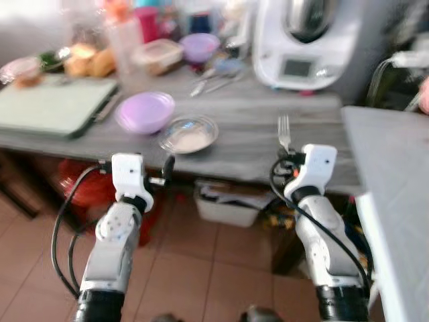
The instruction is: Setting the table
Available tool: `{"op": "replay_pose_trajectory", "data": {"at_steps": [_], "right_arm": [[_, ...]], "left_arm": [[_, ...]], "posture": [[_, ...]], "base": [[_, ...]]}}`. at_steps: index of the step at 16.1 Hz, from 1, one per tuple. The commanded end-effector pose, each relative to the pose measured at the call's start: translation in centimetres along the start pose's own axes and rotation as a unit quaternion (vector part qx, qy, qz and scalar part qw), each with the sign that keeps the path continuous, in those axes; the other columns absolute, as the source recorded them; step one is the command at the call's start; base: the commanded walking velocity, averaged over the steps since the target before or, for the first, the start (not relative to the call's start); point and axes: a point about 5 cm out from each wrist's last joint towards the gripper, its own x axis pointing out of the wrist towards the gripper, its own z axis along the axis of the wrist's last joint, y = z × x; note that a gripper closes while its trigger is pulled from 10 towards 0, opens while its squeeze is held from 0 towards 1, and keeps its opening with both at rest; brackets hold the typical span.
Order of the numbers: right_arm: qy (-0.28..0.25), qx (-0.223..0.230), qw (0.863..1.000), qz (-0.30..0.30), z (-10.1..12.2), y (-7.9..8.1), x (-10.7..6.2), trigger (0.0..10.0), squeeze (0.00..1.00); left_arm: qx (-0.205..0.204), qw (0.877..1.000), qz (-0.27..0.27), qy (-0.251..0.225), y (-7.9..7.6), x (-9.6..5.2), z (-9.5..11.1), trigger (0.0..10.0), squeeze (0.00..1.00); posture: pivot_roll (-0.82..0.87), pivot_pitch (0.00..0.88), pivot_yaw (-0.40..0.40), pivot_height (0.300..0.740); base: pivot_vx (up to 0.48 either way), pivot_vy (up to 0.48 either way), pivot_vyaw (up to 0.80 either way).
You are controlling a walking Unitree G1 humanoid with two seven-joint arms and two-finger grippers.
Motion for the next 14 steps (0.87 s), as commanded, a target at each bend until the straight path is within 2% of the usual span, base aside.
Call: {"op": "replay_pose_trajectory", "data": {"at_steps": [1, 3, 12, 14], "right_arm": [[-0.011, 0.001, 1.0, -0.006, 0.4, 0.0, 0.1, 10.0, 0.0], [-0.016, 0.001, 1.0, -0.017, 0.5, -0.3, 0.1, 10.0, 0.0], [-0.02, 0.002, 0.999, -0.039, 0.4, -0.9, 0.0, 10.0, 0.0], [-0.024, 0.006, 0.998, -0.051, 0.4, -1.2, -0.2, 10.0, 0.0]], "left_arm": [[0.009, 1.0, 0.003, -0.005, 0.2, 0.0, 0.3, 10.0, 0.0], [0.002, 1.0, 0.01, -0.003, 0.4, 0.0, 0.2, 10.0, 0.0], [0.017, 1.0, 0.012, -0.003, 0.4, -0.1, 0.0, 10.0, 0.0], [0.017, 1.0, 0.019, -0.016, 0.3, -0.2, 0.2, 10.0, 0.0]], "posture": [[-0.03, 0.0, 0.024, 0.74], [-0.03, 0.0, 0.024, 0.74], [-0.03, 0.0, 0.022, 0.74], [-0.03, 0.0, 0.023, 0.74]], "base": [[0.0, 0.0, 0.0], [0.0, 0.0, 0.0], [0.0, 0.43, 0.0], [0.0, 0.0, 0.0]]}}
